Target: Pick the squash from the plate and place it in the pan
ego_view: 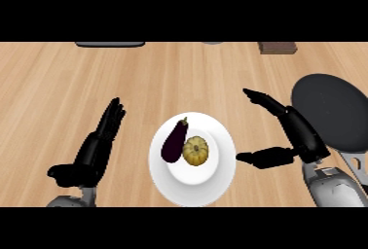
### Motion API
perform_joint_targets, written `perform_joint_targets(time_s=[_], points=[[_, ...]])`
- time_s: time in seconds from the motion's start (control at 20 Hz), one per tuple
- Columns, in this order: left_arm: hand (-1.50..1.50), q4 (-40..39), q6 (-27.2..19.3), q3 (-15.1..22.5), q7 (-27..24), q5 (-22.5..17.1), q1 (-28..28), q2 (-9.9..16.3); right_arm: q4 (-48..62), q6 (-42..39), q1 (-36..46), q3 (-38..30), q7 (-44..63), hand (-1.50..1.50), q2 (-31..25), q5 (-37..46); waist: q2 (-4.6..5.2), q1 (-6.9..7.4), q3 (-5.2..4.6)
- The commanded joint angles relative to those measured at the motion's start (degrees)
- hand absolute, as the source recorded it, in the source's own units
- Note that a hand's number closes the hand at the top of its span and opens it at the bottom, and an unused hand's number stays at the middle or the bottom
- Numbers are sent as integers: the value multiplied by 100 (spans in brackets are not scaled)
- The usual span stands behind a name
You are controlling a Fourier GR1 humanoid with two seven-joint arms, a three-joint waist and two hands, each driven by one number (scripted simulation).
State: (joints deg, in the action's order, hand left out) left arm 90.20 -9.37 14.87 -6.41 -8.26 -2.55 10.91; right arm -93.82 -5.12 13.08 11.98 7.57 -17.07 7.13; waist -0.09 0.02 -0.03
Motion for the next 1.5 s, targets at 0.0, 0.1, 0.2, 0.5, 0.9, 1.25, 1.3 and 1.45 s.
perform_joint_targets(time_s=[0.0, 0.1, 0.2, 0.5, 0.9, 1.25, 1.3, 1.45], points=[[0, 248, 143, -38, 30, 1, 118, 70, -405, -649, 263, -74, 786, -150, -446, -62, -4, 6, 0], [0, -336, 227, -114, -218, -43, -74, -57, -91, -745, 595, 314, 904, -150, -362, 314, 13, 15, -3], [0, -128, 28, -7, -43, 167, -85, -121, -254, -1010, 757, 498, 1386, -150, -328, 324, 5, 14, -1], [0, -272, 108, -56, -249, 118, -39, -173, 922, -1712, 1889, 1291, 2279, -150, 49, 780, 28, 135, -6], [0, -48, 355, -203, -157, -31, 20, -67, 1994, -2030, 2159, 2306, 2470, -150, 735, 1759, 18, 99, 0], [0, 391, 272, -195, 287, 301, 176, -182, 2387, -2271, 1962, 1920, 2355, -150, 1285, 2232, 6, 33, 3], [0, 80, 516, -370, -175, 187, 244, -106, 2583, -2277, 1938, 1793, 2067, -150, 1131, 2287, 10, 31, 3], [0, 83, 422, -364, -77, 332, 182, -325, 2312, -2407, 1637, 1713, 2050, -150, 1173, 2579, 8, 17, 3]])
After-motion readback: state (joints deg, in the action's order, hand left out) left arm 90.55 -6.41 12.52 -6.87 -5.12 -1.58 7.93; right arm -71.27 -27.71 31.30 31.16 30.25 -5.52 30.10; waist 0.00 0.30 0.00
